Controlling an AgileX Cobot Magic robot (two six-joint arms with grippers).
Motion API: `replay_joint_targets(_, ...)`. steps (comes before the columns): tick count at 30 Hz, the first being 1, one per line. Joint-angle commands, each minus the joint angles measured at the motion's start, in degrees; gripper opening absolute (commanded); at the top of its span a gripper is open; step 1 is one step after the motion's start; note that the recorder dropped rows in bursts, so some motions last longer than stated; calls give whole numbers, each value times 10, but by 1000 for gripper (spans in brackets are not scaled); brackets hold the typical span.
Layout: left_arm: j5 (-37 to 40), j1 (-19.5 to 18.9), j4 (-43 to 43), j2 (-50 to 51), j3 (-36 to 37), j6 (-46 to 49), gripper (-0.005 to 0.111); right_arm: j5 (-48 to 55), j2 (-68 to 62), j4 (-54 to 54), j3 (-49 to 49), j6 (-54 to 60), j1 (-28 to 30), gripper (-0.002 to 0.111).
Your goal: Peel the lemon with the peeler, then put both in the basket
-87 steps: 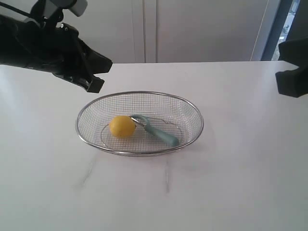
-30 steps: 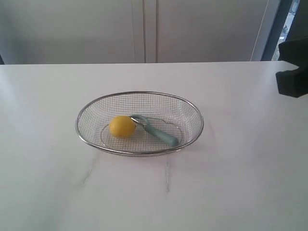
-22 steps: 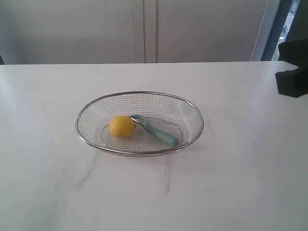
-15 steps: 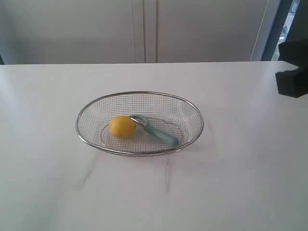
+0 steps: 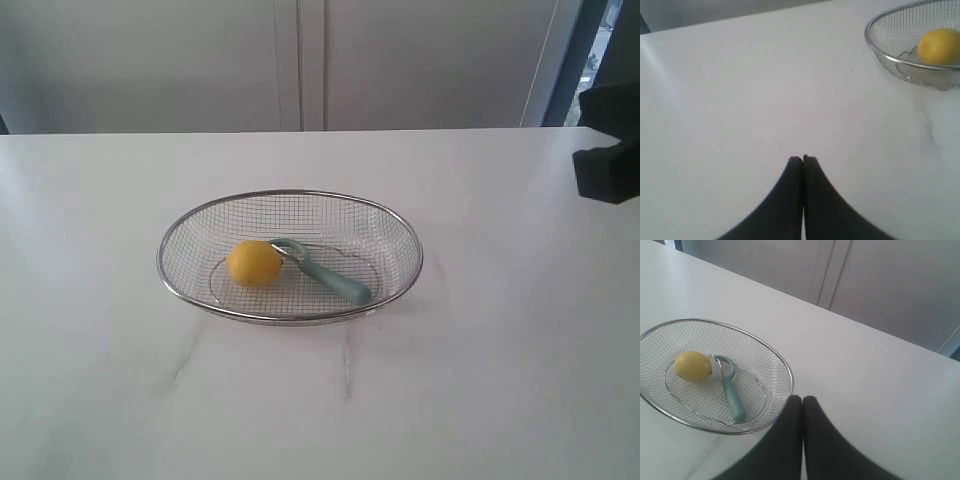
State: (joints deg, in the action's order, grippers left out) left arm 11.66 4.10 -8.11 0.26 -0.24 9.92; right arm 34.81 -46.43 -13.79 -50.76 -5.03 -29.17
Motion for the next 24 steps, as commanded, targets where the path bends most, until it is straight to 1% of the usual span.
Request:
replay_joint_targets(1, 18, -14, 7, -3, 2, -17, 0, -2, 3, 0, 2, 2, 0, 0)
replay_joint_targets(4, 18, -39, 9, -3, 2, -32, 0, -2, 3, 0, 2, 2, 0, 0)
replay_joint_targets(7, 18, -48, 13, -3, 2, -33, 0, -2, 3, 0, 2, 2, 0, 0)
replay_joint_targets(14, 15, -45, 53, -3, 2, -90, 0, -2, 3, 0, 2, 2, 0, 0)
replay_joint_targets(17, 3, -45, 61, -3, 2, -92, 0, -2, 3, 0, 2, 2, 0, 0)
replay_joint_targets(24, 4, -47, 61, -3, 2, -87, 0, -2, 3, 0, 2, 2, 0, 0)
